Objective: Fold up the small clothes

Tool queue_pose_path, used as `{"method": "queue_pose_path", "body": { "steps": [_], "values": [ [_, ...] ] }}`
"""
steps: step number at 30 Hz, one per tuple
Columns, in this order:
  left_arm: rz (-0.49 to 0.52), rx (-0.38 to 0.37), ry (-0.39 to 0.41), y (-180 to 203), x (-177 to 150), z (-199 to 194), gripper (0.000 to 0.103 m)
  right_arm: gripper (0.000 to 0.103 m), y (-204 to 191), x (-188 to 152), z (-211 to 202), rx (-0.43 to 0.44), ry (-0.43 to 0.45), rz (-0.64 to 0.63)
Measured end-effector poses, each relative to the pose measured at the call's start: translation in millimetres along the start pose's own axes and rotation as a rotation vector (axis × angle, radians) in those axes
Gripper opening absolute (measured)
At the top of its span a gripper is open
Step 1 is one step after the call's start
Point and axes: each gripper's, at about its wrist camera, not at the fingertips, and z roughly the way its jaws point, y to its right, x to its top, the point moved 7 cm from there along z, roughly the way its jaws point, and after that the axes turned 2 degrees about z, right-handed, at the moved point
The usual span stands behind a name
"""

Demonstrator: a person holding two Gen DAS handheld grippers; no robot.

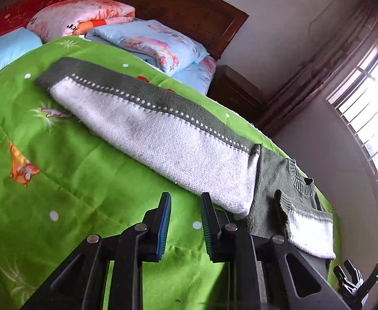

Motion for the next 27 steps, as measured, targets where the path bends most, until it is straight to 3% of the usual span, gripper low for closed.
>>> {"method": "queue_pose_path", "body": {
  "steps": [4, 9, 12, 15, 20, 24, 27],
  "values": [
    [0.061, -0.101, -0.017, 50.5, -21.0, 3.6, 0.023, 0.103, 2.3, 4.4, 32.2, 0.073, -0.059, 0.096],
    [0.275, -0.242, -0.091, 169.3, -52.5, 30.2, 0.023, 0.103, 32.9, 12.2, 54.1, 0.150, -0.054, 0.267],
    [0.403, -0.261, -0.118, 221.2, -68.0, 54.0, 0.023, 0.103, 55.0, 24.5, 62.4, 0.152, -0.051, 0.311],
    [0.418, -0.242, -0.144, 238.9, -72.5, 82.7, 0.023, 0.103, 68.4, 43.8, 73.8, 0.172, -0.044, 0.305],
    [0.438, -0.134, -0.142, 236.3, -75.9, 113.8, 0.023, 0.103, 54.0, 75.6, 112.5, 0.299, -0.111, 0.227],
    [0.516, -0.095, -0.096, 239.0, -83.4, 116.4, 0.023, 0.103, 47.0, 82.0, 146.5, 0.256, -0.193, 0.135],
    [0.548, -0.103, -0.072, 241.4, -87.1, 117.5, 0.025, 0.103, 65.5, 78.7, 166.4, 0.205, -0.237, 0.169]
  ]
}}
